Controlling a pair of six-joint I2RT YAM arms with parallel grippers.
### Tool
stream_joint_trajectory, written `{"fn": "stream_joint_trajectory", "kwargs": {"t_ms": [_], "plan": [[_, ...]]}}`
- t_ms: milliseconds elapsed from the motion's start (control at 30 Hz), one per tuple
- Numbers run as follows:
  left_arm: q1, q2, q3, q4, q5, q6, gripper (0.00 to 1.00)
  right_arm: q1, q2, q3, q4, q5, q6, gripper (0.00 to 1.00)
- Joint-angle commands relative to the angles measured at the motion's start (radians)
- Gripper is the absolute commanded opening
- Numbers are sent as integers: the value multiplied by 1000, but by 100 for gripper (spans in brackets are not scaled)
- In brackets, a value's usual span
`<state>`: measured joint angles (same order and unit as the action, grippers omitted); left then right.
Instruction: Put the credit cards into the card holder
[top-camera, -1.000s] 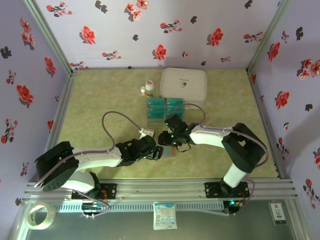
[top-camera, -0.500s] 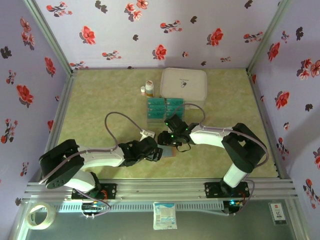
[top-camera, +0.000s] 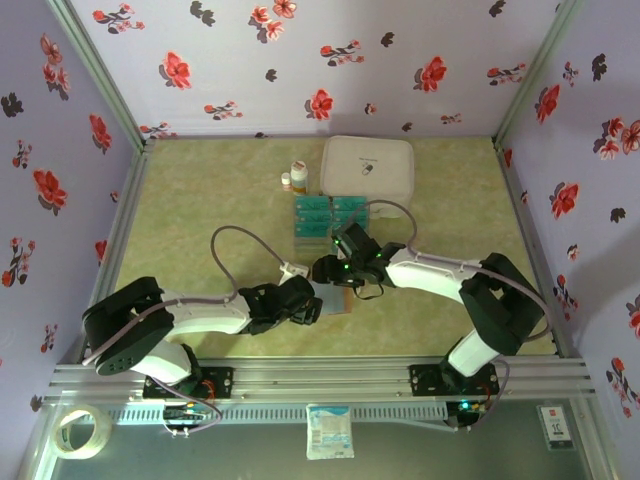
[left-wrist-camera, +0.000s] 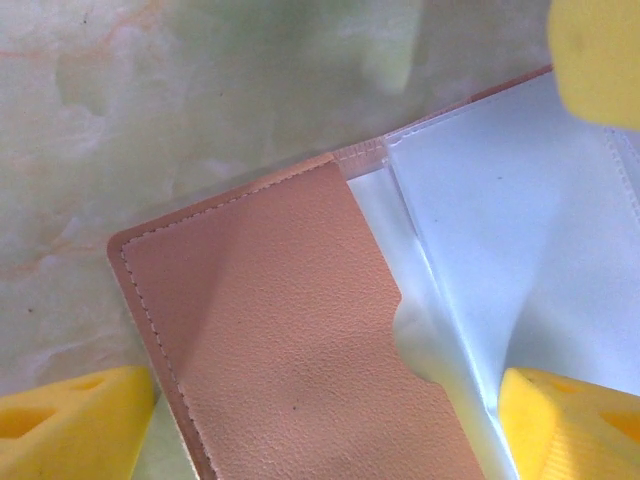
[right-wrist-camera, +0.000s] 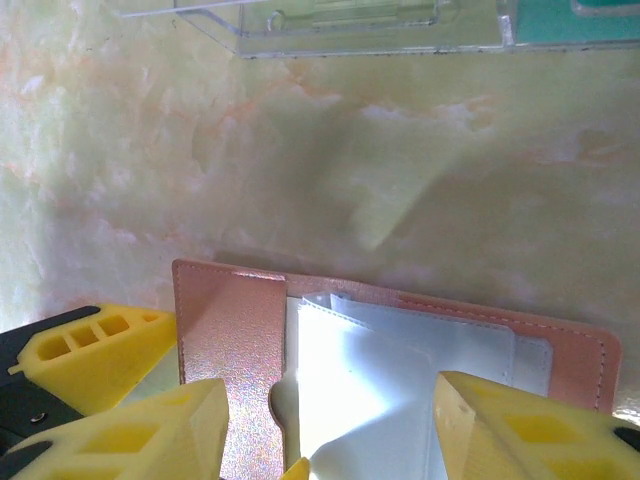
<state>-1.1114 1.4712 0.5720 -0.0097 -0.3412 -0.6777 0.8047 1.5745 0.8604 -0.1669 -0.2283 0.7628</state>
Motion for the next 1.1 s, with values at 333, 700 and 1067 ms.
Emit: {"fn": "stream_joint_trajectory", "kwargs": {"t_ms": [333, 700, 1067], "plan": [[-9, 10, -16, 8, -26, -16, 89, -6, 56, -26, 37, -8, 19, 59], [-9, -20, -9, 1, -33, -5, 92, -2, 60, -16, 106, -95, 47, 54], [28, -332, 16, -126, -161, 35, 100, 39, 19, 29, 100, -107, 91, 53]]}}
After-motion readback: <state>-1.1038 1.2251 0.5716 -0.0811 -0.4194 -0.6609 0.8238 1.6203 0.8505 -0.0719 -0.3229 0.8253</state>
